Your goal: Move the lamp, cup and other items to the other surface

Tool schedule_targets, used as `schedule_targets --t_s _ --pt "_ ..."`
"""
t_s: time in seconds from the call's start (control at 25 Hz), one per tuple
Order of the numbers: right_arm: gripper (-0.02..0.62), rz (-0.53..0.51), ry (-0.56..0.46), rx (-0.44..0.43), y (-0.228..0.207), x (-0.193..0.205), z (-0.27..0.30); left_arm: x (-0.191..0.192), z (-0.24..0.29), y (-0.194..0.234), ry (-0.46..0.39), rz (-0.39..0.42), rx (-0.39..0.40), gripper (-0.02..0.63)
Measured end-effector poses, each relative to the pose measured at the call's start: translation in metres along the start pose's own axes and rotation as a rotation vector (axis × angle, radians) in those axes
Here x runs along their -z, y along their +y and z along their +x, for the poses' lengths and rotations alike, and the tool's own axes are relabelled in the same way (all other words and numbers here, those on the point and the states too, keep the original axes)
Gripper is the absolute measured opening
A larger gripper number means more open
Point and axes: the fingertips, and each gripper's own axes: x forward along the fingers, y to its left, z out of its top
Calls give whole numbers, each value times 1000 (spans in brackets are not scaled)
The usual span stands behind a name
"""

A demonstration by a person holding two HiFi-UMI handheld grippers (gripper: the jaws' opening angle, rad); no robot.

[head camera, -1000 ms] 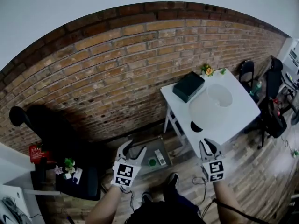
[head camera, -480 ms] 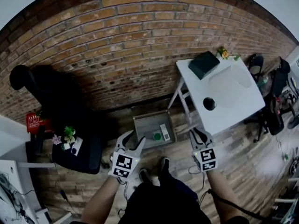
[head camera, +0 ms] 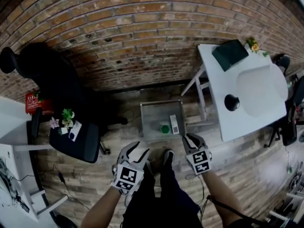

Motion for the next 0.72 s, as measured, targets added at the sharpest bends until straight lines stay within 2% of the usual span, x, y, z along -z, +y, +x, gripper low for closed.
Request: schedule_targets --t_s 0.24,0.4,0.52,0.72 --pt "66 110 78 -75 -11 63 83 48 38 -5 80 -88 2 187" --pt "64 171 122 -87 -18 98 139 77 62 -6 123 -106 9 187" --pt "66 188 157 -113 -12 127 174 101 77 -11 152 -133 28 187" --pt "67 151 226 -135 3 172 218 133 104 -14 177 -125 69 186"
